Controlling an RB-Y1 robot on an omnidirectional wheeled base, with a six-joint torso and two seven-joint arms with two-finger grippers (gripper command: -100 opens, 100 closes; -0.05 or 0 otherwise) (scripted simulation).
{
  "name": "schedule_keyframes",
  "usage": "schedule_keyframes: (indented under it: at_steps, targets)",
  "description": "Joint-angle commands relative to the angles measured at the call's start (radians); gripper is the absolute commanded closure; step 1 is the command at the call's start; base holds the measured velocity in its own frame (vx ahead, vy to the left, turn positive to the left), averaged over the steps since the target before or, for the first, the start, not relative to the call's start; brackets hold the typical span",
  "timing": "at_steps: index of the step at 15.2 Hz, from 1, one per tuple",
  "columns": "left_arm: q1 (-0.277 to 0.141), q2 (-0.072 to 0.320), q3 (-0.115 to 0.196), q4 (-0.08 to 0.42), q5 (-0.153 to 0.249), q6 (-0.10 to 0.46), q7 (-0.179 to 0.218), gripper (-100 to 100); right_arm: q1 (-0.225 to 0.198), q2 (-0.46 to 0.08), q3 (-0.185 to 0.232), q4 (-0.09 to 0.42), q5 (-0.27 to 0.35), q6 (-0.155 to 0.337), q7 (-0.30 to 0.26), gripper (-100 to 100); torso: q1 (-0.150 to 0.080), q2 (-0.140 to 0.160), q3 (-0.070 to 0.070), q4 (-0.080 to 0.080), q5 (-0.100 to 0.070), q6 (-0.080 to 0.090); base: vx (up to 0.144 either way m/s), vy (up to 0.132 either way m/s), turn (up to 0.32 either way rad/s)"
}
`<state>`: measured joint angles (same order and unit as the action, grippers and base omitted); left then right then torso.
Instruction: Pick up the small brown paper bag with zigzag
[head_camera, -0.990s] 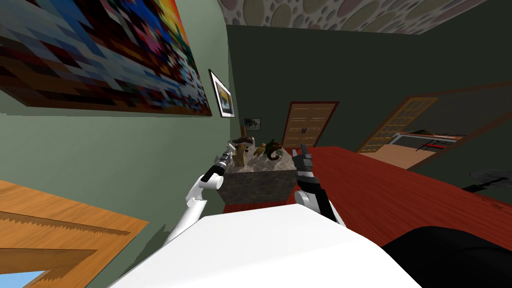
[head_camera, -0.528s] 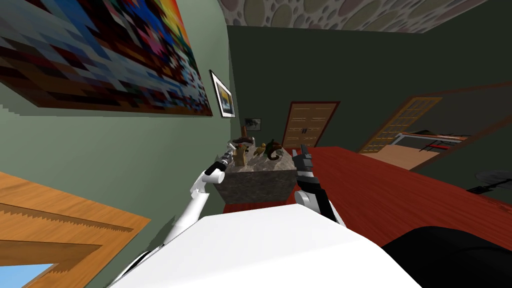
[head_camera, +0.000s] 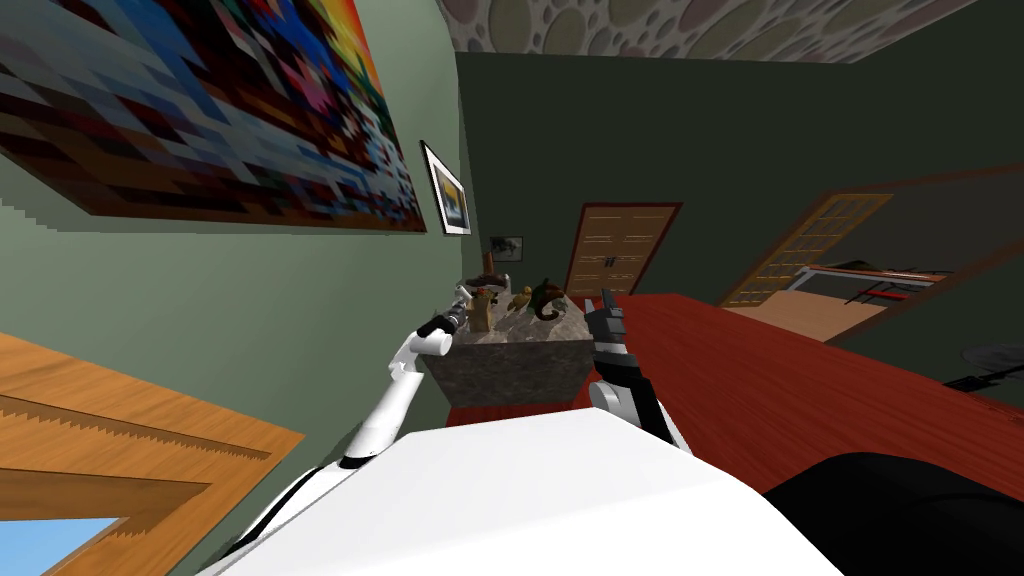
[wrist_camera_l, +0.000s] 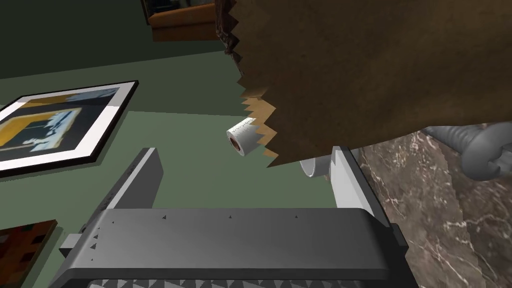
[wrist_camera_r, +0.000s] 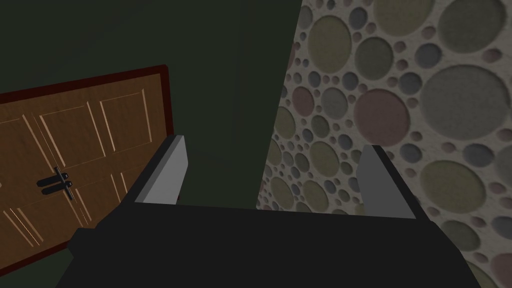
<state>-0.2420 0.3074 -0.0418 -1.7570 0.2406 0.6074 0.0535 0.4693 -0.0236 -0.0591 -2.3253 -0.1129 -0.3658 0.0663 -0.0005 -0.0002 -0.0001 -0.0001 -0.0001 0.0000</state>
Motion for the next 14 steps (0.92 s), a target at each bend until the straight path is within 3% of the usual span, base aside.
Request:
schedule_keyframes:
  at_steps: [1,4,5,8,9,12,13,14]
  targets:
    - [-0.05,0.005,0.002,0.038,0.016,0.05,0.011,-100,0.0,0.0,0.0,0.0,0.0,0.0,0.0,0,0.0,0.0,0.0,0.0,0.0,0.0,-0.001,-0.006,0.022]
    - [-0.051,0.005,0.002,0.038,0.016,0.094,0.011,-100,0.0,0.0,0.0,0.0,0.0,0.0,0.0,0,0.0,0.0,0.0,0.0,0.0,0.0,0.0,-0.004,0.009]
    - [-0.1,0.009,0.004,0.079,0.032,0.127,0.022,-100,0.0,0.0,0.0,0.0,0.0,0.0,0.0,0,0.0,0.0,0.0,0.0,0.0,0.0,0.002,-0.005,0.022]
    - [-0.101,0.009,0.004,0.079,0.032,0.167,0.022,-100,0.0,0.0,0.0,0.0,0.0,0.0,0.0,0,0.0,0.0,0.0,0.0,0.0,0.0,0.002,-0.004,0.009]
    - [-0.148,0.013,0.006,0.119,0.048,0.204,0.032,-100,0.0,0.0,0.0,0.0,0.0,0.0,0.0,0,0.0,0.0,0.0,0.0,0.0,0.0,0.004,-0.006,0.019]
    - [-0.15,0.013,0.006,0.119,0.048,0.241,0.032,-100,0.0,0.0,0.0,0.0,0.0,0.0,0.0,0,0.0,-0.001,0.0,0.0,0.0,0.0,0.004,-0.005,0.009]
    - [-0.195,0.016,0.008,0.159,0.064,0.279,0.042,-100,0.0,0.0,0.0,0.0,0.0,0.0,0.0,0,0.0,0.0,0.0,0.0,0.0,0.0,0.007,-0.004,0.016]
    - [-0.199,0.016,0.008,0.159,0.064,0.297,0.042,-100,0.0,0.0,0.0,0.0,0.0,0.0,0.0,0,0.0,-0.001,0.0,0.0,0.0,0.0,0.011,-0.006,0.019]
